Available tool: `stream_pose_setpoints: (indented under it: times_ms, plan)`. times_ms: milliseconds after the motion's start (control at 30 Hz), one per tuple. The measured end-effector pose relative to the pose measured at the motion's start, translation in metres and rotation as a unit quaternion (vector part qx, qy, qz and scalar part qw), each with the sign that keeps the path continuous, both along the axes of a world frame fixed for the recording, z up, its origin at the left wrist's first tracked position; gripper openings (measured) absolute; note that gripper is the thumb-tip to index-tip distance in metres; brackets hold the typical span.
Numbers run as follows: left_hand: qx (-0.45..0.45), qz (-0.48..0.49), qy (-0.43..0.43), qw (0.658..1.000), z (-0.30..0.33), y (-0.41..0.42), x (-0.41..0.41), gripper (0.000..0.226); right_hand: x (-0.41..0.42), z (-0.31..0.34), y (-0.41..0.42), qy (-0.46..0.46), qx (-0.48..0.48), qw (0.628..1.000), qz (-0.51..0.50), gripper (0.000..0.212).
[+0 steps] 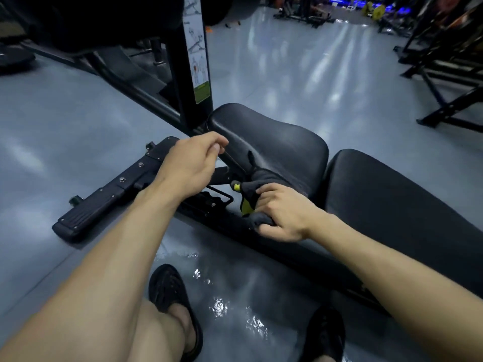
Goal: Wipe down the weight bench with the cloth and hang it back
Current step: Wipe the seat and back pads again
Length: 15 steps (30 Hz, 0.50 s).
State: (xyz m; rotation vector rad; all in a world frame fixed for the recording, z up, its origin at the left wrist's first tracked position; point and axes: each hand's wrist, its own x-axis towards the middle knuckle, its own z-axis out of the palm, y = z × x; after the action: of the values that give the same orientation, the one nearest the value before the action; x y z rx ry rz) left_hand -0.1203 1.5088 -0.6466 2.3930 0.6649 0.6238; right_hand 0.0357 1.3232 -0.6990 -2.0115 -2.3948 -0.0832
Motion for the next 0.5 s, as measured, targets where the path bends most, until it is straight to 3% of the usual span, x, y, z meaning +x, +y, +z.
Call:
stream_pose_setpoints:
  times_ms: [100, 200, 267, 367, 433, 500]
  plan:
    - [0.011, -0.018, 0.007, 1.0, 0.002, -0.008, 0.002, 0.028, 0.012, -0.001, -0.053, 0.044, -0.03, 0.998, -0.02, 0.03]
    - [0.007, -0.028, 0.022, 0.999, 0.002, -0.014, 0.002, 0.028, 0.019, 0.002, -0.092, 0.087, 0.014, 0.99, -0.111, 0.029]
    - [0.001, -0.038, 0.028, 0.999, 0.001, -0.018, 0.001, 0.028, 0.016, 0.005, -0.1, 0.135, 0.046, 0.971, -0.193, 0.036]
    - [-0.006, -0.06, 0.025, 0.998, 0.001, -0.026, 0.001, 0.027, 0.007, 0.009, -0.098, 0.188, 0.034, 0.953, -0.236, 0.036]
    - [-0.004, -0.075, 0.028, 0.997, 0.0, -0.029, 0.001, 0.027, 0.016, 0.024, -0.096, 0.284, 0.042, 0.907, -0.307, 0.04]
    - [0.006, -0.086, 0.032, 0.996, -0.001, -0.031, 0.002, 0.027, 0.036, 0.045, -0.095, 0.349, 0.117, 0.84, -0.398, 0.045]
